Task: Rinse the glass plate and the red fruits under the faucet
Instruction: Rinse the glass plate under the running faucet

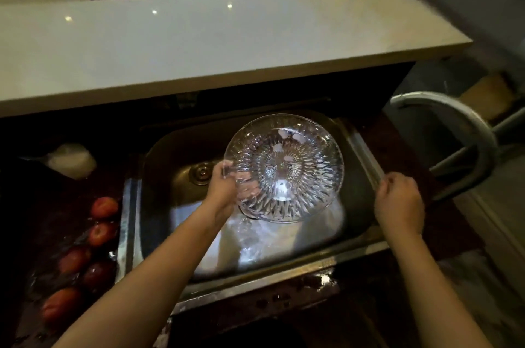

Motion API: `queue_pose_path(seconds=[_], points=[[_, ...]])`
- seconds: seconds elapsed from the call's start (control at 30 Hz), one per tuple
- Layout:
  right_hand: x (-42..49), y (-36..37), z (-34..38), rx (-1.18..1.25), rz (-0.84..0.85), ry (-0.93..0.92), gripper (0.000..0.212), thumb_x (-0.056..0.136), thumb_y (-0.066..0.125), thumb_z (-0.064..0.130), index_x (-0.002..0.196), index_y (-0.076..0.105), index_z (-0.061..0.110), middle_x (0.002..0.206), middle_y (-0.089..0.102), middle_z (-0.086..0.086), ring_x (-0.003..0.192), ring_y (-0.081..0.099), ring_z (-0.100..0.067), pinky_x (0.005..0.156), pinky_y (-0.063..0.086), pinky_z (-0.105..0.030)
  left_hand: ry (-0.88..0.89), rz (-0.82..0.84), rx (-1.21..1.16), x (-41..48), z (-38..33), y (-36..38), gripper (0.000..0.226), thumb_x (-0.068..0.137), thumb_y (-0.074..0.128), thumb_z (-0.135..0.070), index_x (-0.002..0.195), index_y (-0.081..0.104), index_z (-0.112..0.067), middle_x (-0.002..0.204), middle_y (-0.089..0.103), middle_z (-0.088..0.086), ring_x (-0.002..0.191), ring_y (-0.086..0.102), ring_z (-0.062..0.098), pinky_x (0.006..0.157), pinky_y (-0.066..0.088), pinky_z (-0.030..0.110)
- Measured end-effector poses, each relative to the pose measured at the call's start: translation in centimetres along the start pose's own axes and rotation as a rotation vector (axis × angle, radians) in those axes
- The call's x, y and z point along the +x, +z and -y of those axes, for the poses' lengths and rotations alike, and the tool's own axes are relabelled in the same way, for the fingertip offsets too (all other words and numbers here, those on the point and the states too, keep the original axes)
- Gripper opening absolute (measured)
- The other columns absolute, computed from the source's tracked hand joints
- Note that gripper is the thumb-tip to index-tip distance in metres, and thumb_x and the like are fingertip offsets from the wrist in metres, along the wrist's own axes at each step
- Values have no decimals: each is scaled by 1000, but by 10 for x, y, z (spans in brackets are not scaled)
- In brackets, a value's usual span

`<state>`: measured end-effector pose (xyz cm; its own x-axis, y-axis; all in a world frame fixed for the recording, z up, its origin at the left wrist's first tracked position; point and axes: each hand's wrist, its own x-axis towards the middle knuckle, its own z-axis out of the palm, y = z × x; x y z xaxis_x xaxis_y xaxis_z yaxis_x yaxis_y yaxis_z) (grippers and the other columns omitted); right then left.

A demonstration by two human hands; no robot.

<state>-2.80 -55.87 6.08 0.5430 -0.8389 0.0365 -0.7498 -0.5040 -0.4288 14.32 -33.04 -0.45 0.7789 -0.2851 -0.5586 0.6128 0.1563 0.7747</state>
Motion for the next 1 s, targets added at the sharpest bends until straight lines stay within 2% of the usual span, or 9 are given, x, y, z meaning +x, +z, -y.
queue_pose_path(seconds=[0.1,0.2,0.27,0.33,0.47,0.63,0.83,1.0], points=[[-1,1,-5,4,-3,-14,31,96,43,11,118,55,-6,122,50,-26,112,47,-39,93,42,-47,-43,21,-1,-4,4,20,38,94,27,9,94,43,-26,106,56,18,87,64,36,62,59,42],[2,-3,-3,-6,-32,20,29,96,42,10,116,56,-5,122,50,-24,113,45,-38,90,42,-45,-57,16,-3,-3,7,37,42,92,27,13,91,45,-25,125,48,22,104,60,41,59,59,43],[0,-3,-3,-70,11,44,28,96,41,8,115,56,-5,120,52,-24,112,47,-37,88,44,-43,-64,11,4,-2,8,46,39,92,28,12,97,44,-23,133,44,24,99,62,38,57,59,42],[-5,0,-3,-121,43,48,29,94,40,5,118,55,-4,120,52,-22,113,46,-35,87,45,-42,-73,13,-21,-2,10,54,37,92,29,12,108,41,-19,132,45,25,84,64,31,53,60,37],[-8,2,-4,-180,77,88,29,91,42,0,117,55,-1,119,55,-19,113,49,-34,88,47,-43,-73,-10,-50,-3,13,65,39,92,28,13,113,39,-17,126,48,22,79,64,27,52,59,35],[-12,7,-9,-205,85,82,28,91,42,-4,115,56,-3,116,59,-19,111,51,-33,86,48,-40,-114,26,-40,-2,14,73,47,94,28,10,132,32,-18,121,51,23,79,65,30,62,59,40],[-17,14,-19,-136,65,82,30,90,41,-5,116,57,-1,112,61,-21,101,59,-37,79,50,-40,-111,52,-23,-4,13,81,46,96,27,8,134,30,-18,119,52,22,80,65,30,60,59,38],[-15,18,-18,-114,40,82,33,90,40,-6,117,57,-2,110,62,-22,100,60,-36,79,50,-39,-93,72,23,-5,14,83,43,97,27,4,133,31,-18,124,52,21,85,64,30,72,57,42]])
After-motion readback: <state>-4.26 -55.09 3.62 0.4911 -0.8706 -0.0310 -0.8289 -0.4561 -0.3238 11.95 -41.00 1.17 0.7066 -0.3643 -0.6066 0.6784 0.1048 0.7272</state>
